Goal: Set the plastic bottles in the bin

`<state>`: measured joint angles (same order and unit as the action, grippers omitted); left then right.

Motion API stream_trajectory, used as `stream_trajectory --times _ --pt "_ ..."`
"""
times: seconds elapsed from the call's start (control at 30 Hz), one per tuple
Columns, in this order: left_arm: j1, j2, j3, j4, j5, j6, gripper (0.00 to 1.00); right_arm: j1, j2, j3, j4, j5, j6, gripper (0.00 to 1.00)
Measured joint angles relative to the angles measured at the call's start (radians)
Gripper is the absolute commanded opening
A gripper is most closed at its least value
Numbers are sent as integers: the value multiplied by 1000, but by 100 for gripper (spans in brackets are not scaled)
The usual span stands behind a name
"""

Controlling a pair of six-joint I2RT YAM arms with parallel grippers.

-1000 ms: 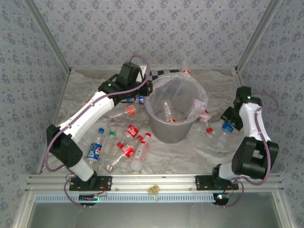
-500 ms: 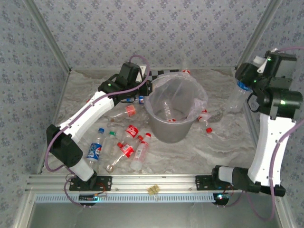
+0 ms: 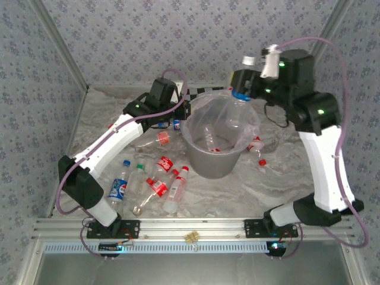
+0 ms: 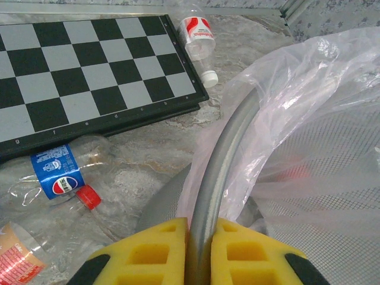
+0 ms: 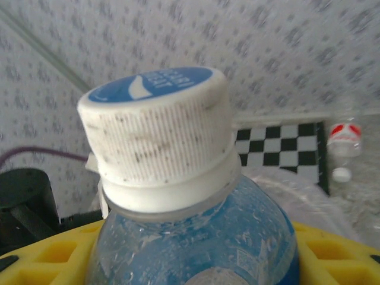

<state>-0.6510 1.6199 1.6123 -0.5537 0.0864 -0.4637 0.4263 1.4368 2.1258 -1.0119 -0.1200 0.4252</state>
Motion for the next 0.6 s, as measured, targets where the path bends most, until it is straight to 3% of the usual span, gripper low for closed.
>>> stream_trajectory --times 0.23,0.6 --pt "-6 4 8 -10 -20 -4 1 142 61 -154 53 91 -71 39" --pt "-6 5 11 -13 -27 -17 1 152 36 -555 152 186 -100 39"
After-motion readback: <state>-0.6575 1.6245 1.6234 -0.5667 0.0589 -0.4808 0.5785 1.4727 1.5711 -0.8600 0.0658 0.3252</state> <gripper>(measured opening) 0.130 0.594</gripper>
